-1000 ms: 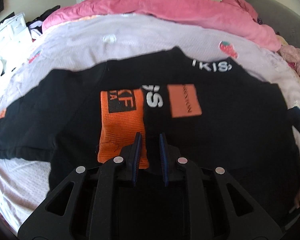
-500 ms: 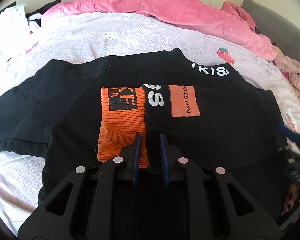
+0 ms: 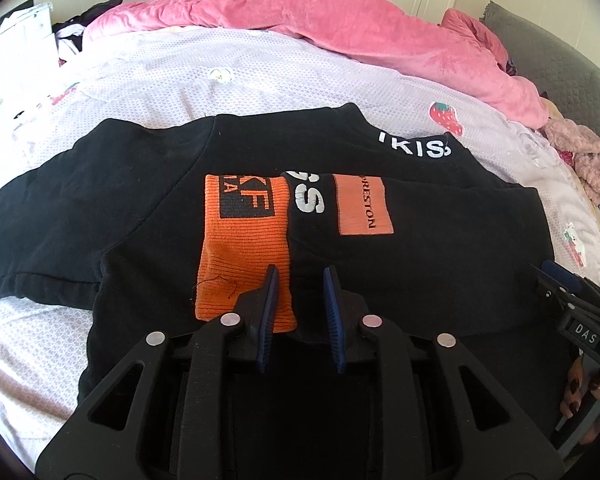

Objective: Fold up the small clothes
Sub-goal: 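Open the right tool and release the folded sleeve on the back, then move the left tool to the other sleeve's orange cuff and grasp it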

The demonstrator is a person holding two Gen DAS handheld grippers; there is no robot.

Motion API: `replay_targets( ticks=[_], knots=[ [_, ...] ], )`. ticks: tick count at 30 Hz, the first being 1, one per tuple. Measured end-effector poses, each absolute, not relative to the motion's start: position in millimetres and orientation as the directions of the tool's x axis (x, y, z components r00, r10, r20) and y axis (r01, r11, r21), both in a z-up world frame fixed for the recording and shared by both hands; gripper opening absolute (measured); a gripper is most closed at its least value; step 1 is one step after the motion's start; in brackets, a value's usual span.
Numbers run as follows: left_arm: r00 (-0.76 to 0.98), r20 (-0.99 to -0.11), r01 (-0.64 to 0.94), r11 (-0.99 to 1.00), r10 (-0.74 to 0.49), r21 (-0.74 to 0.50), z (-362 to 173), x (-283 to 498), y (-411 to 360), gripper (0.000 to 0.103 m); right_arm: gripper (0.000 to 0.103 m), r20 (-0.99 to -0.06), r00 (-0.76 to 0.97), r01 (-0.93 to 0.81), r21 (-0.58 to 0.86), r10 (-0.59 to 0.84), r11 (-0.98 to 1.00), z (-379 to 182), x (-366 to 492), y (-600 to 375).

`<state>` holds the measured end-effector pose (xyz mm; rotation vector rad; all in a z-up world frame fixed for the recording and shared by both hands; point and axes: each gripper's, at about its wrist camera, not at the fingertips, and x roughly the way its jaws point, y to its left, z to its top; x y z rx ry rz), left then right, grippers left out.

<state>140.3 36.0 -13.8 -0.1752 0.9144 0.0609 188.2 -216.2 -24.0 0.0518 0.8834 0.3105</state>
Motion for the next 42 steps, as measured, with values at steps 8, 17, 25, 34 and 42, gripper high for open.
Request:
replay_targets(
  ticks=[8,17,25,34,42],
  knots=[
    [0.62,-0.784,-0.125,0.983,-0.027,-0.133,-4,132,37,0.032,0.073,-0.726,0.604,-0.27,0.203,0.33,0.941,-17,185,-214],
    [0.639,-0.769,-0.132,0.983,-0.011,-0.124,8,118,45,0.061,0.092,-0.694,0.644,-0.307,0.153,0.323,0.939,-8,173,-199],
    [0.655,-0.754,-0.166,0.982,0.043,-0.088,18,105,57,0.086,0.096,-0.642,0.685,-0.315,0.165,0.344,0.935,2,162,-196],
    [0.656,-0.749,-0.21,0.975,0.091,-0.066,19,91,82,0.092,0.098,-0.578,0.706,-0.348,0.219,0.408,0.912,17,148,-189],
    [0.669,-0.734,-0.242,0.968,0.122,-0.06,22,85,101,0.093,0.098,-0.565,0.719,-0.382,0.166,0.405,0.909,28,133,-171]
  ],
)
